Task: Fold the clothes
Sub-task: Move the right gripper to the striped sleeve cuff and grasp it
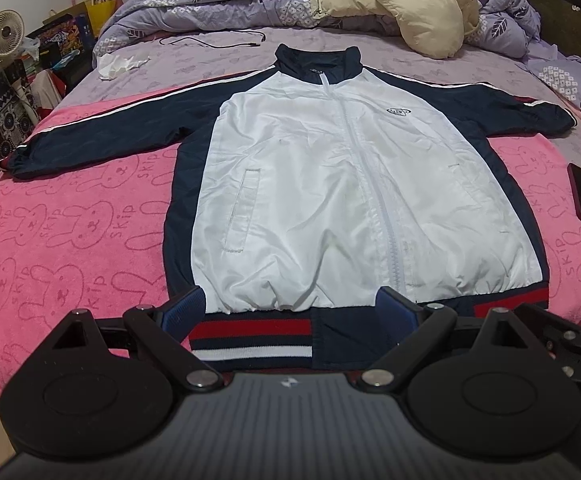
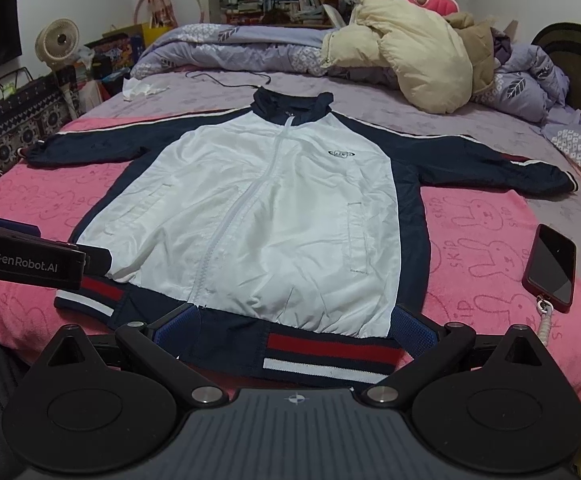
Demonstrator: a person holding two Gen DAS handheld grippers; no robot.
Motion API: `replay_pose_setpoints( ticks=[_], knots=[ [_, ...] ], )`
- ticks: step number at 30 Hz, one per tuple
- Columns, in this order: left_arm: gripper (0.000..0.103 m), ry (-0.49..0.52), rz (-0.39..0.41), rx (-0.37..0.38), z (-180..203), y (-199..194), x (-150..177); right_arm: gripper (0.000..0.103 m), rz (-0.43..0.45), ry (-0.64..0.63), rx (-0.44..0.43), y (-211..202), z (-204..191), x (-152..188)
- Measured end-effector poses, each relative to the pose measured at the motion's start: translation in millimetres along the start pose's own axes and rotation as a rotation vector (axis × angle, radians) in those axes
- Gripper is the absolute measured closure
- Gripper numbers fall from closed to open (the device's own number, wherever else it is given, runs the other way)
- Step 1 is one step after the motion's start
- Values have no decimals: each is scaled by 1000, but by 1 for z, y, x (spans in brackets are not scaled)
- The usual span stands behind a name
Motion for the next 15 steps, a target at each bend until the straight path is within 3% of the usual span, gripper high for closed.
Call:
replay_pose_setpoints(
  ticks=[4,8,15],
  knots=[
    [9,4,25,-7,-5,13,-10,0,38,-15,9,6,8,-6],
    [10,-18,73,15,-10,31,-34,0,142,-8,50,16,35,-21],
    [10,84,140,99,32,107,-103,0,292,113,213,71,140,-57]
  ],
)
Point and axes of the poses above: each gripper's, at about its wrist camera, not at the fingertips, and y roughly the way its jaws point, z to its right, x to its underside, the point moved 6 cm from there along y, roughly the way its jaws point, and after that the axes turned 8 degrees about z, right-handed, at the moved point
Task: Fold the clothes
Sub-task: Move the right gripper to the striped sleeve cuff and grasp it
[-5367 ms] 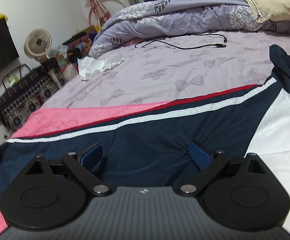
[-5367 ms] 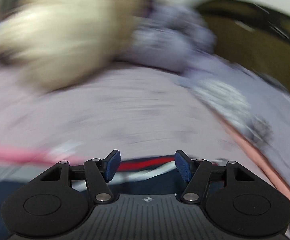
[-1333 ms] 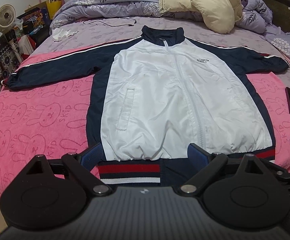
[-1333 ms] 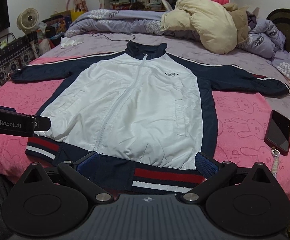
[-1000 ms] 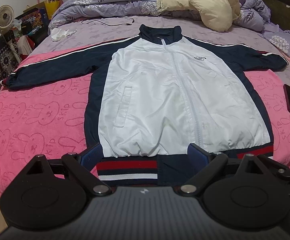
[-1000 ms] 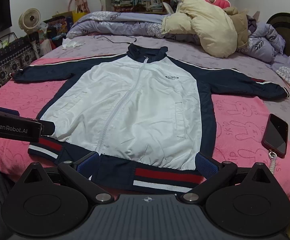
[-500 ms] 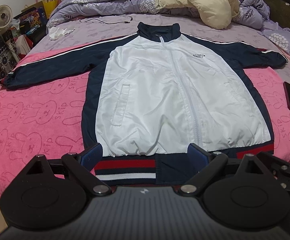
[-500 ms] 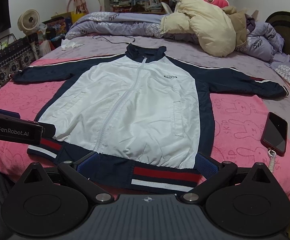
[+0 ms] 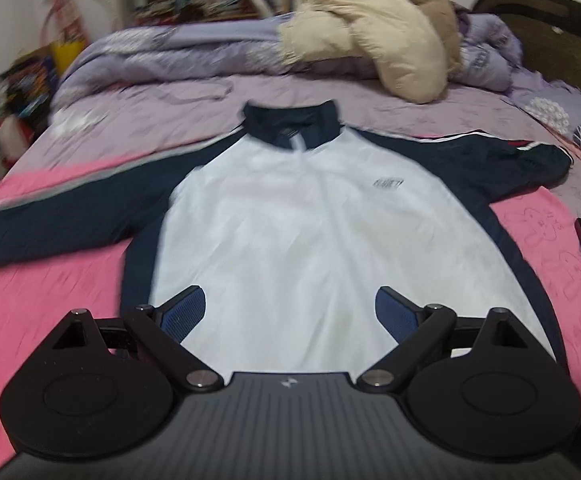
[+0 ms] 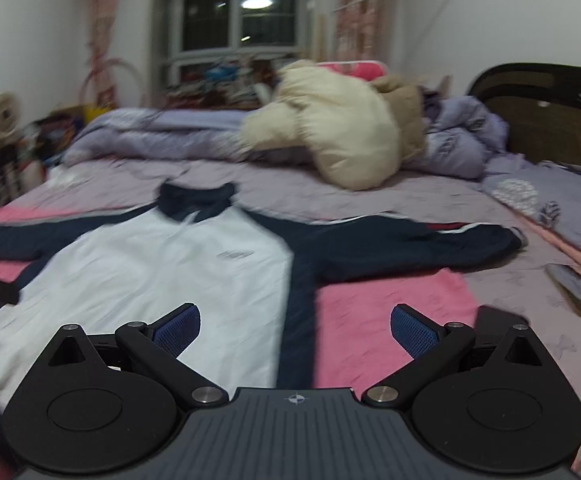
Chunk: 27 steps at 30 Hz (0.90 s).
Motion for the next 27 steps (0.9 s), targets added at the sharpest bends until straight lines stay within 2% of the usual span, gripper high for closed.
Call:
replay_pose_setpoints(
  ticks=[3,7,9,13,14,15,17,19,23,26,27],
  knots=[
    [10,45,24,42,30,51,-26,2,39,101,112,50,59,-6],
    [10,68,49,122,73,105,-58,8,23,215,277,103,137,-9],
    [10,88,52,154,94,128,-71,8,10,196,330,122,161,-13],
    [10,152,-2,145,126,164,-70,12,-64,214,390,154,190,-19],
    [10,153,-22,145,131,173,-68,14,-94,241,386,160,193,-20],
    [10,150,-41,152,136,182,-65,21,-116,256,348,164,187,-21],
    [10,144,-77,169,146,201,-61,22,-157,274,241,168,166,-21],
    [11,151,-105,166,151,219,-61,22,-156,173,117,167,122,-16],
    [12,157,-173,141,150,253,-61,23,-255,165,-17,185,53,22],
    [10,177,-194,152,152,272,-61,24,-370,147,-37,204,26,57],
    [9,187,-189,157,154,277,-63,22,-363,87,-27,207,20,65]
  ],
)
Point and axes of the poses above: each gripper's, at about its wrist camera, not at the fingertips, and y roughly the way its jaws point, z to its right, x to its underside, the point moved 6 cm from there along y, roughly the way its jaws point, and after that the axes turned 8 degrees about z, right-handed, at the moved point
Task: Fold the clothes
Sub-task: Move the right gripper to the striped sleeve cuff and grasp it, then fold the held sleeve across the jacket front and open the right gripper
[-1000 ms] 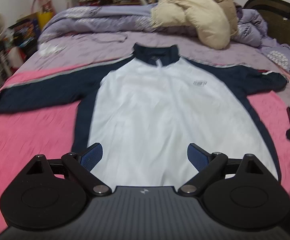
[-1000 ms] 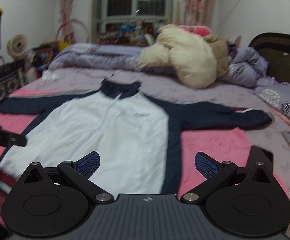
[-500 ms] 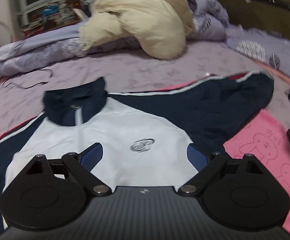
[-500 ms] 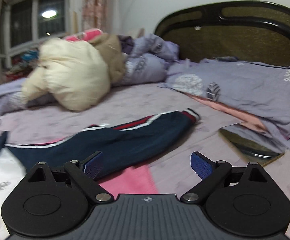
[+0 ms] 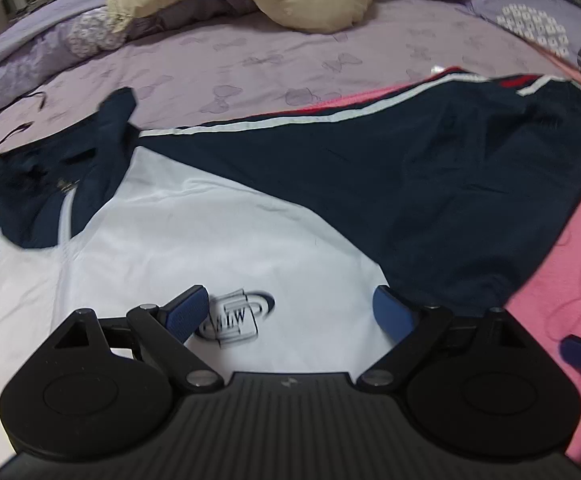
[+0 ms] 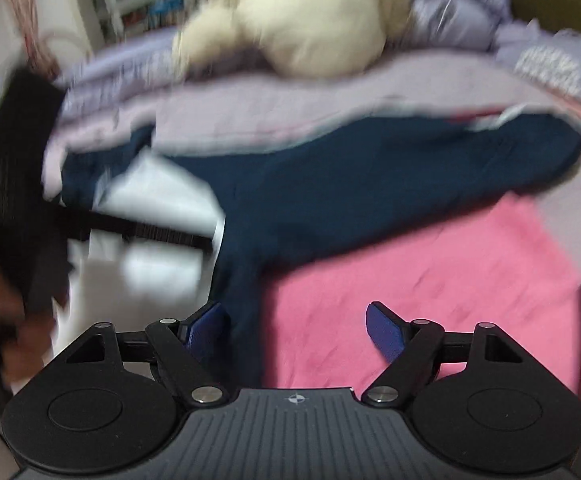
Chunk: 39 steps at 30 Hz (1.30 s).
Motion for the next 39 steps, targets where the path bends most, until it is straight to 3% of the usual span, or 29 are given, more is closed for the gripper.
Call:
replay_pose_setpoints(
  ticks=[2,7,12,14,16,17,18,20,25,27,30,33,34,36,39],
  knots=[
    [9,12,17,-10,0,10,-10,19,41,-108,37,2,-11,7],
    [6,-72,18,-96,-17,54,-47,11,32,-98,30,12,-6,7],
    [0,-70,32,-197,-30,93,-81,6,23,-98,4,12,-1,2],
    [0,-67,35,-208,-33,102,-90,6,19,-90,-15,8,1,-1],
    [0,-61,37,-211,-36,105,-96,21,66,-47,14,0,20,-18],
    [2,-56,39,-223,-37,104,-99,20,93,-22,33,-4,31,-28],
    [9,-53,44,-240,-38,100,-102,20,121,3,52,-8,42,-38],
    [17,-63,71,-248,-42,87,-108,16,196,56,192,-9,87,-65],
    [16,-81,135,-287,-59,35,-105,19,243,328,457,38,249,-113],
    [16,-122,115,-299,-73,16,-94,21,208,430,491,65,295,-123],
    [16,-198,61,-332,-98,-8,-75,23,149,588,466,100,336,-132],
    [16,-277,25,-383,-130,-29,-54,80,140,720,401,110,345,-142],
    [16,-299,15,-407,-141,-36,-47,86,143,713,405,107,339,-149],
    [16,-334,5,-450,-164,-52,-34,86,169,624,416,95,310,-167],
    [16,-388,8,-507,-202,-80,-14,87,252,408,334,71,233,-203]
  ],
)
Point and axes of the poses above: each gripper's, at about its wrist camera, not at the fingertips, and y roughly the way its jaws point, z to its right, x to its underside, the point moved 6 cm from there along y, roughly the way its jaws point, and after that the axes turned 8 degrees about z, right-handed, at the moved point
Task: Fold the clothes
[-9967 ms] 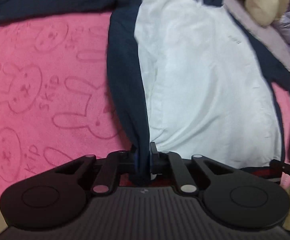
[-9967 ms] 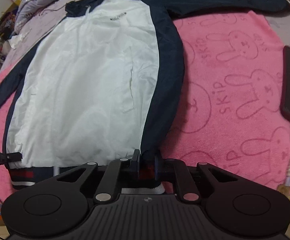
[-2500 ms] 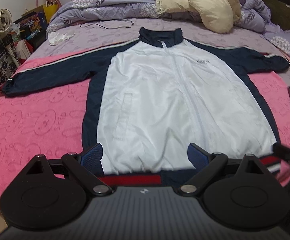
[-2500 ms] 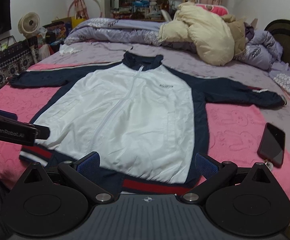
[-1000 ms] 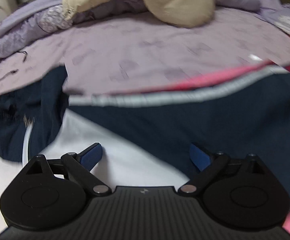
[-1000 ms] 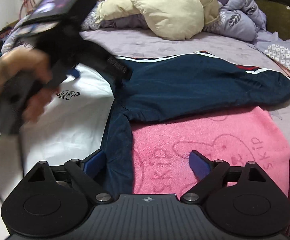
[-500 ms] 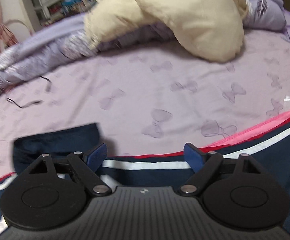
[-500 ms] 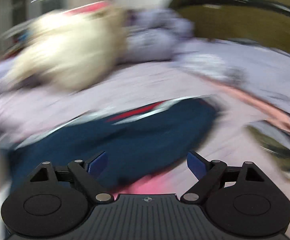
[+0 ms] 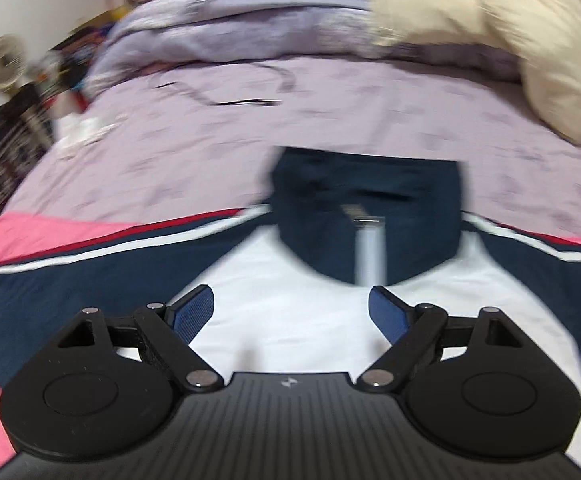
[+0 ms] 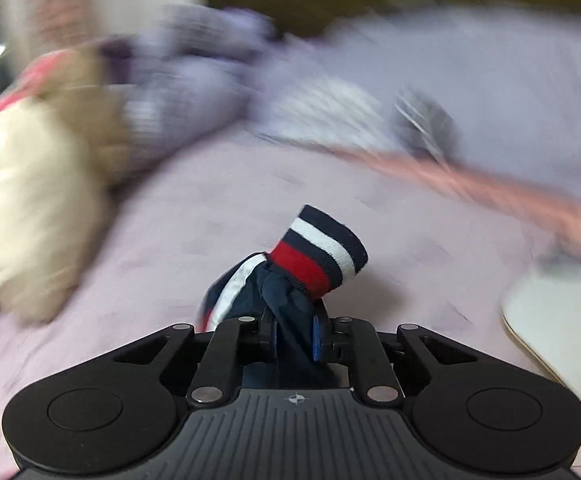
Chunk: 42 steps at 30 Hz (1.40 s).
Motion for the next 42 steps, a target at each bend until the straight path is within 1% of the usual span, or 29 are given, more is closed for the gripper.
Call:
replay_pose_setpoints(
  ticks=[2,4,6,9,10,11,14,15,17,19,21,22,24,25,27,29,31,32,34,35,36,37,38,40,41,42],
  knots=[
    [16,-44,3,-37,-35,-4,1,87,40,-93,-154,-40,-66,2],
    [16,-92,1,-65,-70,-8,3,87,60,-198,-321,-83,-141,22],
    [16,-138,-3,-83,-105,-11,7,87,48,-301,-487,-125,-213,57],
    [15,-155,8,-107,-154,-17,15,87,-4,-447,-704,-185,-310,128],
    [15,-153,10,-117,-169,-19,20,87,-29,-494,-758,-202,-337,156],
    [15,-153,7,-124,-183,-20,25,87,-54,-540,-787,-214,-356,184],
    [15,-158,-22,-137,-222,-20,45,86,-130,-681,-846,-245,-407,267],
    [15,-166,-39,-138,-233,-20,53,85,-148,-738,-832,-252,-417,292],
    [16,-196,-64,-134,-252,-22,67,71,-169,-859,-769,-260,-429,335],
    [16,-216,-65,-94,-259,-25,74,41,-134,-960,-734,-274,-432,358],
    [16,-230,-62,-48,-262,-28,78,31,-83,-980,-770,-295,-435,361],
    [16,-228,-53,-20,-261,-30,78,26,-68,-963,-802,-303,-432,358],
    [16,-194,-17,43,-246,-36,71,20,-44,-920,-812,-310,-419,340],
    [15,-170,-1,77,-237,-39,67,18,-33,-900,-812,-312,-412,330],
    [14,-127,19,142,-212,-38,59,18,-10,-859,-812,-317,-398,311],
    [14,-101,23,214,-185,-33,53,18,12,-855,-737,-309,-380,294],
    [10,-69,-9,255,-157,-21,51,18,21,-847,-646,-293,-361,277],
    [9,-35,-35,225,-143,-10,54,18,15,-833,-597,-279,-352,269],
    [8,50,-91,111,-123,15,65,18,16,-791,-520,-253,-334,252],
    [6,92,-117,51,-115,26,74,18,17,-768,-483,-240,-325,244],
    [1,104,-110,18,-111,33,79,18,13,-747,-455,-224,-318,237],
    [0,97,-88,10,-112,33,80,19,-9,-727,-425,-205,-310,233],
    [0,94,-76,5,-112,34,81,19,-56,-700,-383,-185,-298,233],
    [0,110,-54,0,-111,34,79,26,-164,-639,-293,-147,-270,236],
    [0,126,-43,-4,-111,35,78,25,-218,-607,-248,-127,-257,237],
    [0,147,-28,-12,-109,37,76,24,-222,-551,-233,-118,-245,233]
  ],
)
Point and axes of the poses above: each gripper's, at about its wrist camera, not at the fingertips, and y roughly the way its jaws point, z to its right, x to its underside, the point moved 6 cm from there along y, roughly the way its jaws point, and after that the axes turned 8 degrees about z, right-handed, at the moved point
